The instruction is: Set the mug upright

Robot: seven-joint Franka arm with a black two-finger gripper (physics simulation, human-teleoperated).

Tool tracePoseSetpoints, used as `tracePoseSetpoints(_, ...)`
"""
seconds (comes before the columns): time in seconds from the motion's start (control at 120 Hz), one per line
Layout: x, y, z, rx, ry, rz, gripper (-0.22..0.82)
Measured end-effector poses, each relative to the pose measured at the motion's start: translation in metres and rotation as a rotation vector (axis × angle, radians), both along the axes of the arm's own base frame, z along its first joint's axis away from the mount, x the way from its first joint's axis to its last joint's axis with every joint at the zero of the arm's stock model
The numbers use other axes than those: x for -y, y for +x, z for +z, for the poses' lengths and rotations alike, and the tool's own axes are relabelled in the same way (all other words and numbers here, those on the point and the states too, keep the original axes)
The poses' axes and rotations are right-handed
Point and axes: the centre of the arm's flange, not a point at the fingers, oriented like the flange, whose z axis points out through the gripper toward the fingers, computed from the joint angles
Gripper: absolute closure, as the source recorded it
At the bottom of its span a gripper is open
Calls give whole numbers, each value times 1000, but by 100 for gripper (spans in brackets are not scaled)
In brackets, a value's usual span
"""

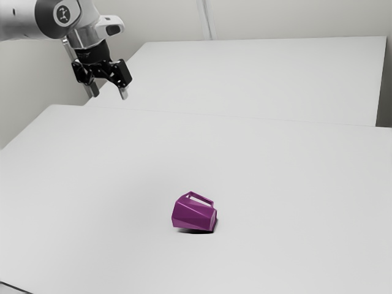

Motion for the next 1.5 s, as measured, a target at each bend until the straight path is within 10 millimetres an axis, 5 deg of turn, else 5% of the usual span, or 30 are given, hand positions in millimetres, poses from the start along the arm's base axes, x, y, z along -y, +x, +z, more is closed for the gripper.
tracePoseSetpoints(0.317, 2, -8, -5, -29, 5, 7, 0)
tracePoseSetpoints(0.475, 9, -32, -25, -65, 9, 3, 0)
tracePoseSetpoints(0.875, 20, -51, -143, -176, -186, 57, 0)
tracePoseSetpoints(1.167, 30, -52, -191, -125, -371, -56, 0)
tracePoseSetpoints(1.5, 30, -59, -270, -141, -639, -138, 0)
